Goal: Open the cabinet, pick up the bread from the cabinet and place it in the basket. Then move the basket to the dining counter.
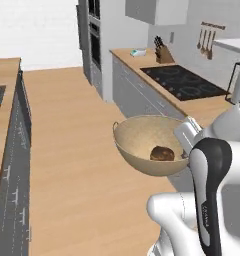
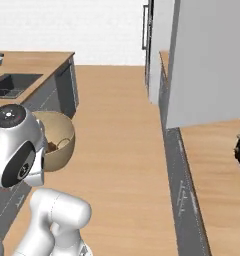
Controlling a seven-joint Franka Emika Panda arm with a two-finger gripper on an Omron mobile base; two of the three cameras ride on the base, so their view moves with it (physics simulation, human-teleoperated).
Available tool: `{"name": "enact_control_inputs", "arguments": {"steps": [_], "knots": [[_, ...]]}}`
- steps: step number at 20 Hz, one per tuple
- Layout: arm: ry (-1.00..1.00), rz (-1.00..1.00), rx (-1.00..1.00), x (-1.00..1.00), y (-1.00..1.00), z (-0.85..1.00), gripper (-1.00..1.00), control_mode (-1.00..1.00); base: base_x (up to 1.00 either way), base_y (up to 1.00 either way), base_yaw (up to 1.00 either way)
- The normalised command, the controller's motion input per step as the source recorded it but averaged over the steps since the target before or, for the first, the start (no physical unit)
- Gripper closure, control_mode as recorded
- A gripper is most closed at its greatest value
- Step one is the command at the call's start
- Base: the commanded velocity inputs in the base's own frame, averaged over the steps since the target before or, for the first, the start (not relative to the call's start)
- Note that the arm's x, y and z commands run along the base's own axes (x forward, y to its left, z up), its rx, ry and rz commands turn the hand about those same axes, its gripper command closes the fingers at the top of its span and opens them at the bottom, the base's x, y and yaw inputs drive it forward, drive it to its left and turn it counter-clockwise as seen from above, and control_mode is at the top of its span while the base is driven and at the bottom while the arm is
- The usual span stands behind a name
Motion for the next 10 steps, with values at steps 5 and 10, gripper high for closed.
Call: {"name": "enact_control_inputs", "arguments": {"steps": [5,10], "knots": [[0.0,0.0,0.0,0.0,0.0,0.0,1.0,1.0,0.0,0.0,1.0],[0.0,0.0,0.0,0.0,0.0,0.0,1.0,1.0,0.08,0.0,1.0]]}}
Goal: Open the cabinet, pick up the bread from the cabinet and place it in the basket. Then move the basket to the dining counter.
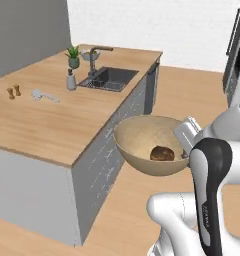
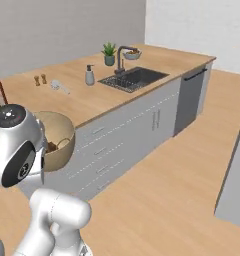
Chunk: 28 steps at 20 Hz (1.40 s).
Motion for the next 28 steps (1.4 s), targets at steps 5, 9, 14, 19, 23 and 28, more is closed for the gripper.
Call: {"name": "enact_control_inputs", "arguments": {"steps": [5,9,14,19,23,28], "knots": [[0.0,0.0,0.0,0.0,0.0,0.0,1.0,1.0,0.75,-0.68,0.62],[0.0,0.0,0.0,0.0,0.0,0.0,1.0,1.0,1.0,-0.73,0.43],[0.0,0.0,0.0,0.0,0.0,0.0,1.0,1.0,1.0,-0.1,0.31],[0.0,0.0,0.0,0.0,0.0,0.0,1.0,1.0,0.96,-0.18,0.25],[0.0,0.0,0.0,0.0,0.0,0.0,1.0,1.0,0.47,-0.26,0.24],[0.0,0.0,0.0,0.0,0.0,0.0,1.0,1.0,0.3,-0.21,0.26]]}}
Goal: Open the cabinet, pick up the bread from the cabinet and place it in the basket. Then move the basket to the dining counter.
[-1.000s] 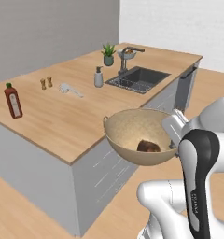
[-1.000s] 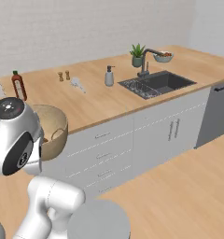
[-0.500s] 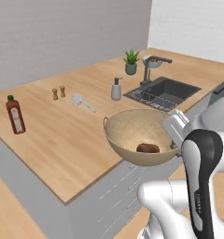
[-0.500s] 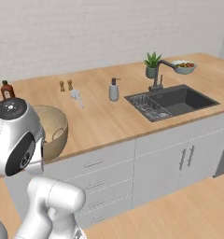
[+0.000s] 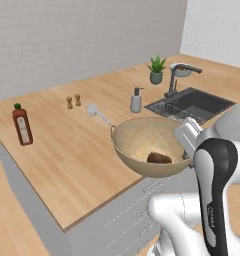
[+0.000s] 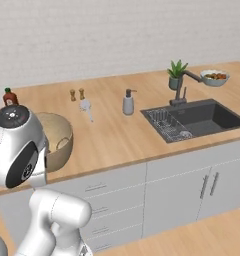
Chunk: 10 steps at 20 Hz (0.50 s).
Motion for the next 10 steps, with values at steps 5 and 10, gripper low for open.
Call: {"name": "enact_control_inputs", "arguments": {"steps": [5,10], "knots": [[0.0,0.0,0.0,0.0,0.0,0.0,1.0,1.0,0.31,-0.16,0.23],[0.0,0.02,0.01,0.15,0.0,-0.03,1.0,-1.0,0.37,-0.02,0.14]]}}
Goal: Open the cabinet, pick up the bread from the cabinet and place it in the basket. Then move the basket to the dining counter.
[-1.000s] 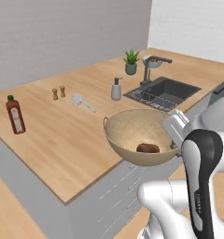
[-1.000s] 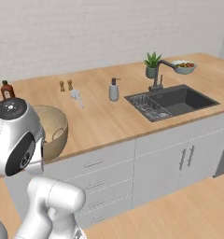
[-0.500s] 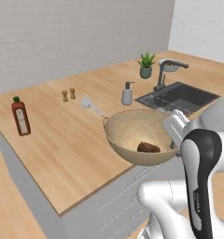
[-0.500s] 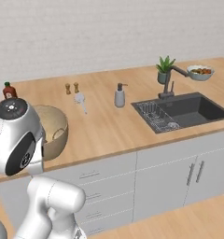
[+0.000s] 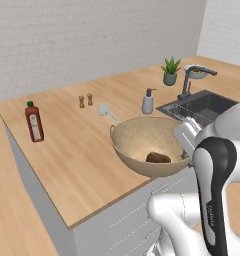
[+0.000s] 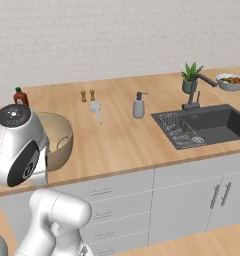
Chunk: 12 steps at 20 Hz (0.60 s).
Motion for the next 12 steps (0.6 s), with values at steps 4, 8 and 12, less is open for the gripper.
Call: {"name": "enact_control_inputs", "arguments": {"steps": [4,8,12], "knots": [[0.01,0.14,0.05,1.0,-0.01,-0.29,1.0,-1.0,0.0,0.0,0.0],[0.0,0.22,0.06,1.0,-0.3,-0.47,1.0,-1.0,0.0,0.0,0.0],[0.04,0.16,0.0,1.0,-0.03,-0.7,1.0,-1.0,0.0,0.0,0.0]]}}
